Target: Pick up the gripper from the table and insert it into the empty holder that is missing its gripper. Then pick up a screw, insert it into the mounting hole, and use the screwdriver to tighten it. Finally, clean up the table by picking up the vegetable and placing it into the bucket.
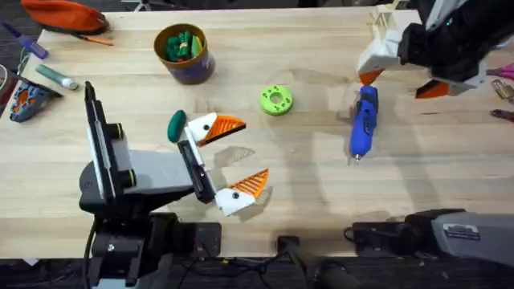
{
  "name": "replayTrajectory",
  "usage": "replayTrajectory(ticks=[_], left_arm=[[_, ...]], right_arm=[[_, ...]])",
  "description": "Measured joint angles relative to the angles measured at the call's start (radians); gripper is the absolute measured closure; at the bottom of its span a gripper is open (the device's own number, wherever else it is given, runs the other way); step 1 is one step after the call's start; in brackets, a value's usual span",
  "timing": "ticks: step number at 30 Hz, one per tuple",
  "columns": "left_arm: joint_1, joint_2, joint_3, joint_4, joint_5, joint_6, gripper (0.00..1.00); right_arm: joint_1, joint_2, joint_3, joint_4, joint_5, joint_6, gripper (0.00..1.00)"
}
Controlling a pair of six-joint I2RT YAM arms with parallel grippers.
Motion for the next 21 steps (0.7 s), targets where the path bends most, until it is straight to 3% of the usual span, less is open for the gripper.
replayTrajectory(ticks=[18,19,21], left_arm=[[0.000,0.000,0.000,-0.003,0.008,0.000,0.021],[0.000,0.000,0.000,-0.003,0.008,-0.002,0.133],[0.000,0.000,0.000,-0.003,0.008,0.000,0.468]], right_arm=[[0.000,0.000,0.000,0.000,0.000,0.000,0.009],[0.000,0.000,0.000,0.000,0.000,0.000,0.009],[0.000,0.000,0.000,0.000,0.000,0.000,0.010]])
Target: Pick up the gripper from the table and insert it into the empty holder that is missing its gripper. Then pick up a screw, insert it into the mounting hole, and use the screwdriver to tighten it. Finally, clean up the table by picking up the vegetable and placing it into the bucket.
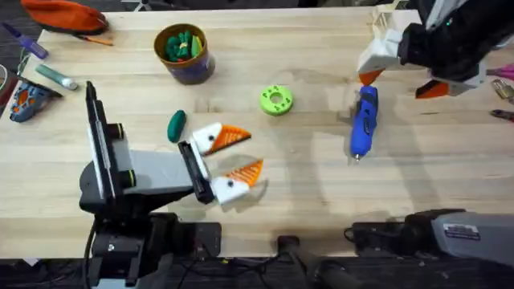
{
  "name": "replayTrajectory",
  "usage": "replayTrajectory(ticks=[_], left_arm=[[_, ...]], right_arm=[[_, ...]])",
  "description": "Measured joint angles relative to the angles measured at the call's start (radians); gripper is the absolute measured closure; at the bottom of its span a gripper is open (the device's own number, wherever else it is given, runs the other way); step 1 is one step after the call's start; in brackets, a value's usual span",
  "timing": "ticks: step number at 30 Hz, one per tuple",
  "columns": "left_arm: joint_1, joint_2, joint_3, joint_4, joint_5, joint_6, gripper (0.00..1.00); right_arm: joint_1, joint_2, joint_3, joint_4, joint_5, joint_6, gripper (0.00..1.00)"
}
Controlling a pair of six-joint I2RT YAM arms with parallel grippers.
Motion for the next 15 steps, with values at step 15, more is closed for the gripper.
replayTrajectory(ticks=[15], left_arm=[[0.000,0.000,0.000,0.000,0.000,0.003,0.987]], right_arm=[[0.000,0.000,0.000,0.001,0.000,0.030,0.010]])
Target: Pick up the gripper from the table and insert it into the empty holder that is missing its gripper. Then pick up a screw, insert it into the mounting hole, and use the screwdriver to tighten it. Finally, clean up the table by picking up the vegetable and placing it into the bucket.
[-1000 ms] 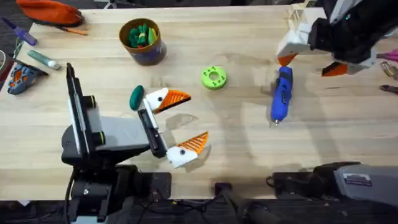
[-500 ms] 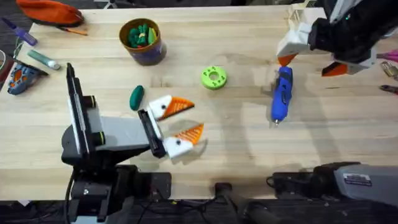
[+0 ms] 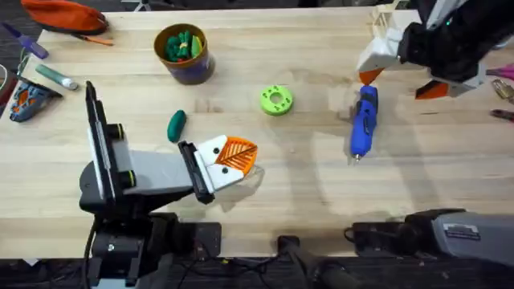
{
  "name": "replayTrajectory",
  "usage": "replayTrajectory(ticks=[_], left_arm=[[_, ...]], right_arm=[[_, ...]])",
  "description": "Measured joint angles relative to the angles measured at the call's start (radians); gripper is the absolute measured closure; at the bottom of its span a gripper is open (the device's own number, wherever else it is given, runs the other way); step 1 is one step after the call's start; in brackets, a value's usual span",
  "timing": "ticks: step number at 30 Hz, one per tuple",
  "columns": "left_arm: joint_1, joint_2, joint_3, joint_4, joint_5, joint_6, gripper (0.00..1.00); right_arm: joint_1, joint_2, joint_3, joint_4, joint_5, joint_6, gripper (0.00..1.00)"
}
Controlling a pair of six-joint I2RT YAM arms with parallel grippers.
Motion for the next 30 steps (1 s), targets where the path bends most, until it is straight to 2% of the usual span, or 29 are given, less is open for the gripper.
replayTrajectory(ticks=[7,18,23,30], left_arm=[[0.000,0.000,0.000,0.000,0.007,0.000,0.987],[0.000,0.000,0.000,0.000,0.008,0.000,0.987],[0.000,0.000,0.000,0.000,0.008,0.000,0.987],[0.000,0.000,0.000,0.000,0.008,0.000,0.987]], right_arm=[[0.000,0.000,-0.009,0.032,0.000,0.028,0.011],[-0.017,0.020,-0.154,0.148,0.000,0.039,0.009],[-0.050,0.088,-0.157,0.170,0.005,0.040,0.010],[-0.051,0.215,-0.158,0.212,0.034,0.021,0.009]])
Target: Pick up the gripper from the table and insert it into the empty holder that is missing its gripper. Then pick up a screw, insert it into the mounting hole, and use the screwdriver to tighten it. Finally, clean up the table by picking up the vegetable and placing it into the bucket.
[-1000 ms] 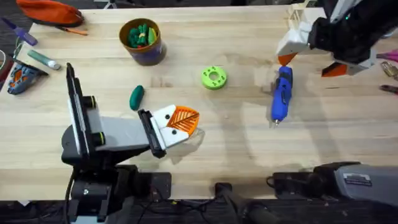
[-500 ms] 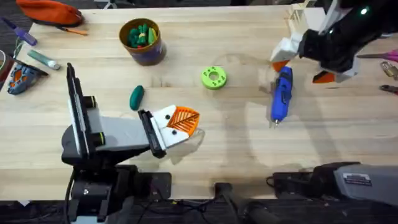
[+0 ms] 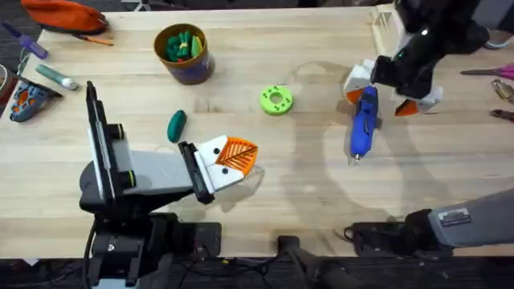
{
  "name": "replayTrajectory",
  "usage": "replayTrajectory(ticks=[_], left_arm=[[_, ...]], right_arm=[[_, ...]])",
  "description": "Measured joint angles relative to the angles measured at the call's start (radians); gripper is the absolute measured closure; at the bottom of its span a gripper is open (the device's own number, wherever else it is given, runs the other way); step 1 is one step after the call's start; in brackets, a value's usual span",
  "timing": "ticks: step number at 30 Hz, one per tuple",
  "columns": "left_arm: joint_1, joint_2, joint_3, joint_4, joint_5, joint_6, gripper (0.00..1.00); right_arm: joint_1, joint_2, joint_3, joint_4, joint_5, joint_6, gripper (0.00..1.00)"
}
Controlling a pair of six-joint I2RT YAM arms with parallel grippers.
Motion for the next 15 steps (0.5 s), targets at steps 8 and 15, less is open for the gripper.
replayTrajectory(ticks=[8,15], left_arm=[[0.000,0.000,0.000,0.000,0.000,0.000,0.987],[0.000,0.000,0.000,0.000,0.002,0.000,0.987]], right_arm=[[-0.001,0.077,-0.001,0.039,0.008,0.000,0.010],[-0.011,0.081,-0.040,0.131,-0.017,0.005,0.011]])
